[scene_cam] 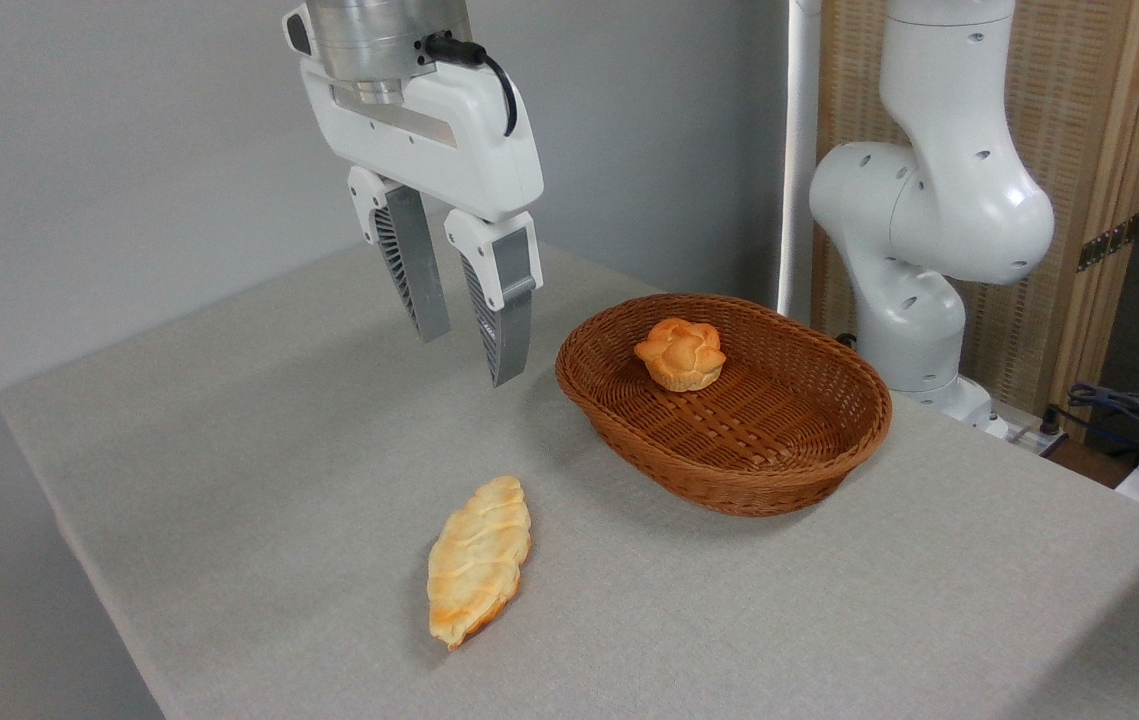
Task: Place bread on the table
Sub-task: 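Move the open gripper toward the round bun in the wicker basket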
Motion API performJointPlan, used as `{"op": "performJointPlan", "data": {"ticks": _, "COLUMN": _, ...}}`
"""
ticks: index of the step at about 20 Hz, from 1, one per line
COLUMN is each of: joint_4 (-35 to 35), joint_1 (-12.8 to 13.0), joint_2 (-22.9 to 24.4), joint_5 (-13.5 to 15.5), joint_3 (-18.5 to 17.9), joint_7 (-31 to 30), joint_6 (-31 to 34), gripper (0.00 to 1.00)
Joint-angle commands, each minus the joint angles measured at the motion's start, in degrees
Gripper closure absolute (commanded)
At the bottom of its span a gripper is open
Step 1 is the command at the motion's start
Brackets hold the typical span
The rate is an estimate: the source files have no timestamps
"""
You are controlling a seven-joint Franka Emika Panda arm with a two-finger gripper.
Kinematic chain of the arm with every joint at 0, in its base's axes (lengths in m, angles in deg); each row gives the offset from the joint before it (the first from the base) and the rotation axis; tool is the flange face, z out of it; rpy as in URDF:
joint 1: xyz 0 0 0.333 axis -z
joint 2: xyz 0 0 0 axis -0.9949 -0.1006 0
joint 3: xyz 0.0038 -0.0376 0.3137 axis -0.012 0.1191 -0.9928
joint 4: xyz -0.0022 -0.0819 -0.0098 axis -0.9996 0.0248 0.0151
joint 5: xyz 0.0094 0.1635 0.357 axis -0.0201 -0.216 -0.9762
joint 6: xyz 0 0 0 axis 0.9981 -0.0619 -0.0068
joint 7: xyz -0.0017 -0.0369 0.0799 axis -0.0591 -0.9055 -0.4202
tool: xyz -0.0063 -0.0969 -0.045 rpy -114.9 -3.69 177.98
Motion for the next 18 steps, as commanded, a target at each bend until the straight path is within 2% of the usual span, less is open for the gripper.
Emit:
{"op": "performJointPlan", "data": {"ticks": 1, "joint_4": 0.88, "joint_1": -0.04, "joint_2": -0.27, "joint_5": 0.64, "joint_3": -0.34, "joint_7": 0.24, "joint_6": 1.51, "gripper": 0.0}}
{"op": "performJointPlan", "data": {"ticks": 6, "joint_4": 0.53, "joint_1": -0.04, "joint_2": -0.1, "joint_5": 0.64, "joint_3": -0.25, "joint_7": 0.24, "joint_6": 1.6, "gripper": 0.0}}
{"op": "performJointPlan", "data": {"ticks": 11, "joint_4": -2.98, "joint_1": -0.04, "joint_2": 2.53, "joint_5": 0.73, "joint_3": 0.45, "joint_7": 0.07, "joint_6": 1.95, "gripper": 0.0}}
{"op": "performJointPlan", "data": {"ticks": 14, "joint_4": -10.79, "joint_1": 0.39, "joint_2": 8.24, "joint_5": 0.82, "joint_3": 1.24, "joint_7": 0.68, "joint_6": 1.95, "gripper": 0.0}}
{"op": "performJointPlan", "data": {"ticks": 18, "joint_4": -21.07, "joint_1": 2.5, "joint_2": 16.05, "joint_5": 0.82, "joint_3": 2.3, "joint_7": 1.47, "joint_6": 1.95, "gripper": 0.0}}
